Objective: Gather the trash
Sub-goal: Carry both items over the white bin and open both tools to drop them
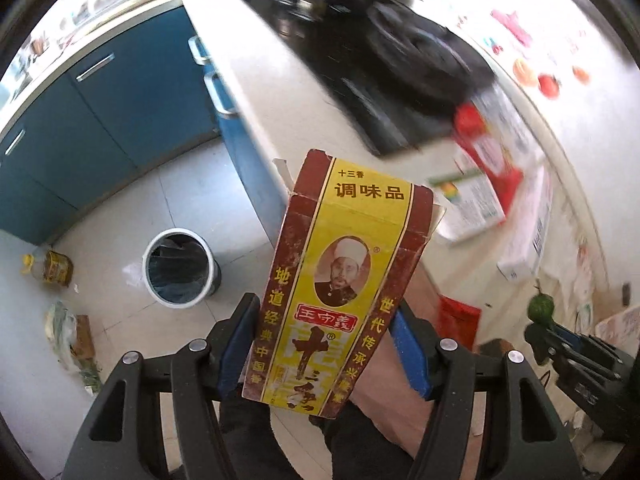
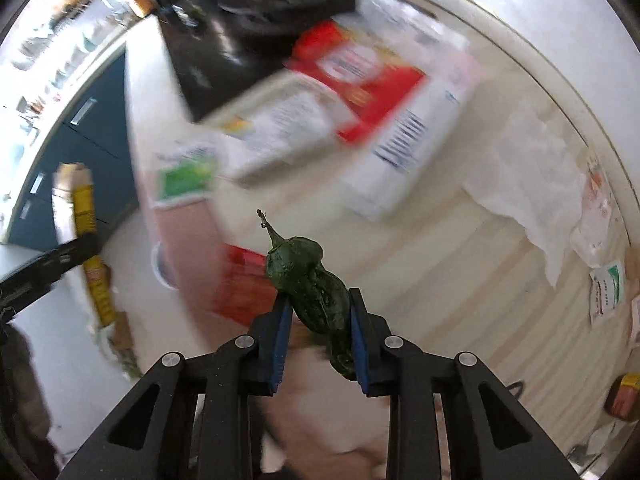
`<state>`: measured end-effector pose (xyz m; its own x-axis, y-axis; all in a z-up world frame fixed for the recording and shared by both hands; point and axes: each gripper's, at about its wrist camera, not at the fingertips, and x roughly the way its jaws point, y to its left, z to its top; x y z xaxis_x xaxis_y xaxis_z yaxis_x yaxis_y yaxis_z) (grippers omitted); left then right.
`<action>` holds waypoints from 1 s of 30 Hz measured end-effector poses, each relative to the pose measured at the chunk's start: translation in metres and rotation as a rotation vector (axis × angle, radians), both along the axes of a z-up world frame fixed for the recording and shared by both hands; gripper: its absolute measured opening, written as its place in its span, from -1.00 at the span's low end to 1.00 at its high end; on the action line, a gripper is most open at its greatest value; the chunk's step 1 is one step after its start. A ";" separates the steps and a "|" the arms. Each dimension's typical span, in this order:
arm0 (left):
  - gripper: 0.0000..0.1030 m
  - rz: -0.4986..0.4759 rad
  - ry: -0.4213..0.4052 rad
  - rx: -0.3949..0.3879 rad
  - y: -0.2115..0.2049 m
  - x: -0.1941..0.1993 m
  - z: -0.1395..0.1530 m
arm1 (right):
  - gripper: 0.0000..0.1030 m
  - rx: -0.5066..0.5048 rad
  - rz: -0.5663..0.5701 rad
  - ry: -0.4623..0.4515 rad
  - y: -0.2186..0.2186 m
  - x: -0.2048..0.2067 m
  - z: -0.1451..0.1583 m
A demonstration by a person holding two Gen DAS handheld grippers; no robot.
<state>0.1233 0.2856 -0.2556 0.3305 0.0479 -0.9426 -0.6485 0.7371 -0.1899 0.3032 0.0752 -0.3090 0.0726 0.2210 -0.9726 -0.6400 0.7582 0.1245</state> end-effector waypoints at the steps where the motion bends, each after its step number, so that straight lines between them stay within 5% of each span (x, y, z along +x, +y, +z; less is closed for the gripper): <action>1: 0.20 0.010 -0.001 -0.003 0.015 -0.010 -0.001 | -0.45 0.015 0.007 0.000 0.015 -0.011 0.006; 7: 0.20 0.130 0.079 -0.082 0.145 -0.092 -0.053 | -0.45 0.087 0.080 0.092 0.165 -0.085 -0.001; 10: 0.20 0.214 0.142 -0.109 0.213 -0.131 -0.108 | -0.45 0.101 0.133 0.162 0.249 -0.133 -0.057; 15: 0.20 0.339 0.233 -0.205 0.302 -0.174 -0.241 | -0.45 0.041 0.153 0.281 0.359 -0.179 -0.215; 22: 0.20 0.429 0.276 -0.432 0.370 -0.208 -0.449 | -0.45 -0.060 0.136 0.436 0.440 -0.212 -0.442; 27: 0.20 0.441 0.299 -0.586 0.374 -0.217 -0.554 | -0.45 -0.119 0.141 0.473 0.452 -0.221 -0.548; 30: 0.20 0.447 0.318 -0.653 0.368 -0.214 -0.593 | -0.41 -0.142 0.154 0.477 0.447 -0.226 -0.582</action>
<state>-0.0911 0.6535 -0.8484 0.1248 -0.4749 -0.8712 -0.9469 0.2053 -0.2475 0.0771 0.5219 -0.8906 -0.4093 0.0572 -0.9106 -0.6426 0.6905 0.3322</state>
